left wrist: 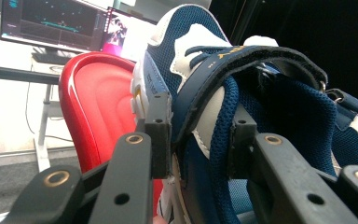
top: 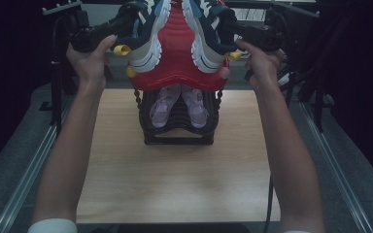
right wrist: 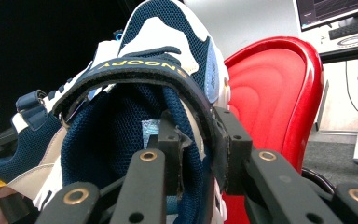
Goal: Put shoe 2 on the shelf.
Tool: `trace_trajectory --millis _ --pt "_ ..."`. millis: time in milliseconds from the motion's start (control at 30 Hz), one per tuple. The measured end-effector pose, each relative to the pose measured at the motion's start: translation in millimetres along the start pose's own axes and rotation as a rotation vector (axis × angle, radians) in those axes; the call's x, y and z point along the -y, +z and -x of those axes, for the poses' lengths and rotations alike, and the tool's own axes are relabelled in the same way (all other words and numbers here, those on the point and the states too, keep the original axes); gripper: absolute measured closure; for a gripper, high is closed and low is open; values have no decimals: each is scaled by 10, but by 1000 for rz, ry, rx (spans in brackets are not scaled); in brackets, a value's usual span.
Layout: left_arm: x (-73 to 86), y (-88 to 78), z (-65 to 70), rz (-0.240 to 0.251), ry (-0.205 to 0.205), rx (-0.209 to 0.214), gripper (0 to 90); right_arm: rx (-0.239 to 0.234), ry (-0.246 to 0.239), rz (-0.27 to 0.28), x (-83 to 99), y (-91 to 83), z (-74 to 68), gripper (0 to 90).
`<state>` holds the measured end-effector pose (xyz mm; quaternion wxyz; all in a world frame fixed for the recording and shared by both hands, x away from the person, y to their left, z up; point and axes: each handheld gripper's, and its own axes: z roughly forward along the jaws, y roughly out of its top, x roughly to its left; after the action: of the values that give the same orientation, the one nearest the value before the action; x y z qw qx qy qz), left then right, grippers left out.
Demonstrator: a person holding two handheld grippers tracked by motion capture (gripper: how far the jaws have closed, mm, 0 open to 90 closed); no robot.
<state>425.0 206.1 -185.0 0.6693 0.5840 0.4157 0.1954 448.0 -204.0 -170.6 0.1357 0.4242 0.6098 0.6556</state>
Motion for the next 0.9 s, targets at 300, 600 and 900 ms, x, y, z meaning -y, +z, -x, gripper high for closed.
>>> trace_trajectory --millis 300,600,900 --pt "63 117 -12 -19 17 -27 690 39 -21 -18 45 112 17 749" --pt "116 217 10 -46 54 -46 691 104 -45 -46 91 225 40 747" --pt "172 320 28 -75 93 -103 690 162 -88 -66 98 297 -33 738"
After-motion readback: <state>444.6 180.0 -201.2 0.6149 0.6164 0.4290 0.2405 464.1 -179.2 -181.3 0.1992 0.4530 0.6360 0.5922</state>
